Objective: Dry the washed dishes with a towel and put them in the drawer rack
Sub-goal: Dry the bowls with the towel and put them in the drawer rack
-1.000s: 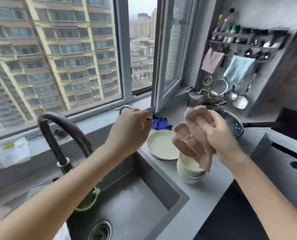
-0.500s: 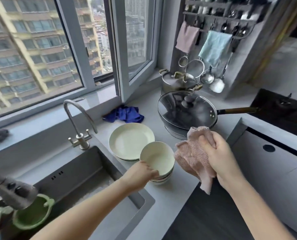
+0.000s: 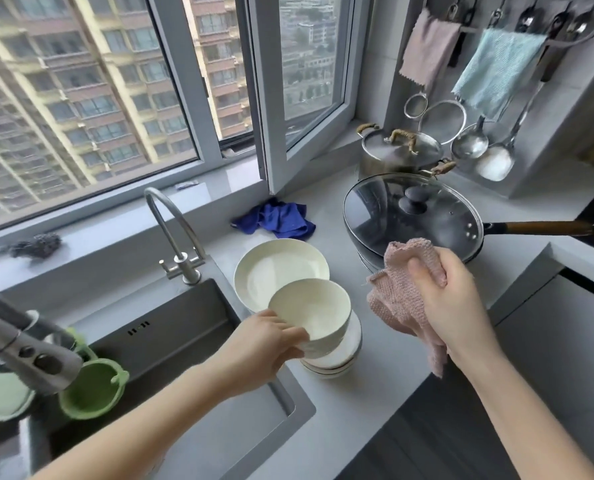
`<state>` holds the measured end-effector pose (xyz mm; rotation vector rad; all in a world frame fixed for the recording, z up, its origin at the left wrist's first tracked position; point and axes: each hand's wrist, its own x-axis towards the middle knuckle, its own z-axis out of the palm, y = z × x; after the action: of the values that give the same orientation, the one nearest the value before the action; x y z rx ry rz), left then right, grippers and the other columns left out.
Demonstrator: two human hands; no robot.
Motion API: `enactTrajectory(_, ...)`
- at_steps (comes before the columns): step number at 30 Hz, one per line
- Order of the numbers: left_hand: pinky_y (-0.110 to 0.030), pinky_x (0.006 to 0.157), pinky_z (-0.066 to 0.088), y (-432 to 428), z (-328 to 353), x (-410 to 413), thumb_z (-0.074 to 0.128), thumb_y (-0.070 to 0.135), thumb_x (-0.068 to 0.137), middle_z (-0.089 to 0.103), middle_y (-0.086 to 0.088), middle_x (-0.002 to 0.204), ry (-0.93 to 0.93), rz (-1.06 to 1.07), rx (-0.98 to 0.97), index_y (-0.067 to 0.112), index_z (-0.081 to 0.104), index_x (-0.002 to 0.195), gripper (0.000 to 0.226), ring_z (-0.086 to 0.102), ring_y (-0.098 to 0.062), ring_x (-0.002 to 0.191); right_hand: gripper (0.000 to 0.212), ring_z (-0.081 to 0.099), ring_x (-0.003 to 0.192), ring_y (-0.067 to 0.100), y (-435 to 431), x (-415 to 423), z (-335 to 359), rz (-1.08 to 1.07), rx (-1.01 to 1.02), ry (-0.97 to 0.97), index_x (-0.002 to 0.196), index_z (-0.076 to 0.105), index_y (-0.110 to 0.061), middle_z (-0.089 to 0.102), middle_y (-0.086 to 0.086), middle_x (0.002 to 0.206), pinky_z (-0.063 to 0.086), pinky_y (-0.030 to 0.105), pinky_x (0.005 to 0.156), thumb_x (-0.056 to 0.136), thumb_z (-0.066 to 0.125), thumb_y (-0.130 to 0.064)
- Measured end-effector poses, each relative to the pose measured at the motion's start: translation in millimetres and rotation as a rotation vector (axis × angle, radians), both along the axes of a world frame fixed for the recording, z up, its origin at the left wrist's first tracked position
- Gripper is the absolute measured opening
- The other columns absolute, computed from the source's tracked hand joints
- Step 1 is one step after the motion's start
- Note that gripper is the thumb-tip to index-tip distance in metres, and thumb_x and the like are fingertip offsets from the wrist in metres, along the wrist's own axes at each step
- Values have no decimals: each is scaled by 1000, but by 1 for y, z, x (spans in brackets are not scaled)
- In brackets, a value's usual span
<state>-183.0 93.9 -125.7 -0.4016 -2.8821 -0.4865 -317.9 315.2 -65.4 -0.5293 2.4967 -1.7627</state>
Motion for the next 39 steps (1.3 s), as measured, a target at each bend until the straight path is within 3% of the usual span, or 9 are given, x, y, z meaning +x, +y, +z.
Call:
enactTrajectory(8,-22,79,32,-24,23,52,51,31,90,58,15,67,16,103,-168,28,54,83,8,50,-10,64,8,63,77,-8,-54,19,33,272,-130,57,99,60,-26,68,-17,86,45,8,61,95,54,-24)
enactTrajectory(15,-23,82,31,-43,48,88,44,34,93,61,14,70,10,133,-132,26,53,88,13,53,-11,68,11,62,100,11,-138,55,-1,588,229,-160,104,56,-35,68,-14,101,48,32,91,92,55,-34)
enactTrajectory(21,-31,98,30,-58,47,105,52,36,90,60,12,81,28,214,70,30,53,92,6,54,-6,84,32,61,72,21,-170,56,5,602,430,-201,94,55,-23,67,1,85,43,29,54,69,64,-4)
enactTrajectory(24,-31,110,26,-54,26,117,57,48,85,54,16,116,9,389,337,43,55,105,21,46,-2,118,32,56,69,22,-178,61,3,578,546,-148,91,55,-22,67,2,85,36,24,45,70,58,1)
enactTrajectory(27,-20,109,30,-34,16,130,72,53,66,32,20,143,-53,725,907,62,38,125,69,28,11,133,29,53,66,22,-182,65,0,557,648,-104,89,52,-20,62,3,79,34,20,42,72,53,4)
enactTrajectory(30,-38,101,47,-13,12,131,76,64,58,51,-7,137,-331,868,1807,35,45,132,86,54,-20,123,27,49,62,23,-187,73,-5,533,701,-94,89,51,-18,62,6,79,31,20,39,72,50,3)
enactTrajectory(32,-50,92,52,-16,9,130,67,51,68,62,-27,118,-416,843,2197,21,54,120,61,62,-41,105,26,47,58,22,-187,81,-10,510,712,-102,90,51,-17,62,6,78,30,18,35,72,54,1)
enactTrajectory(35,-54,90,50,-28,6,132,66,35,71,67,-28,94,-387,867,2280,9,58,113,50,63,-44,93,25,54,67,24,-183,96,-19,492,705,-79,89,49,-19,62,1,75,34,26,46,76,69,-11)
enactTrajectory(39,-47,77,58,-40,-2,136,64,24,82,67,-26,98,-364,1037,2015,10,59,104,27,68,-38,82,20,59,79,25,-182,109,-26,500,648,-72,94,49,-18,62,-2,78,41,30,58,82,65,-20)
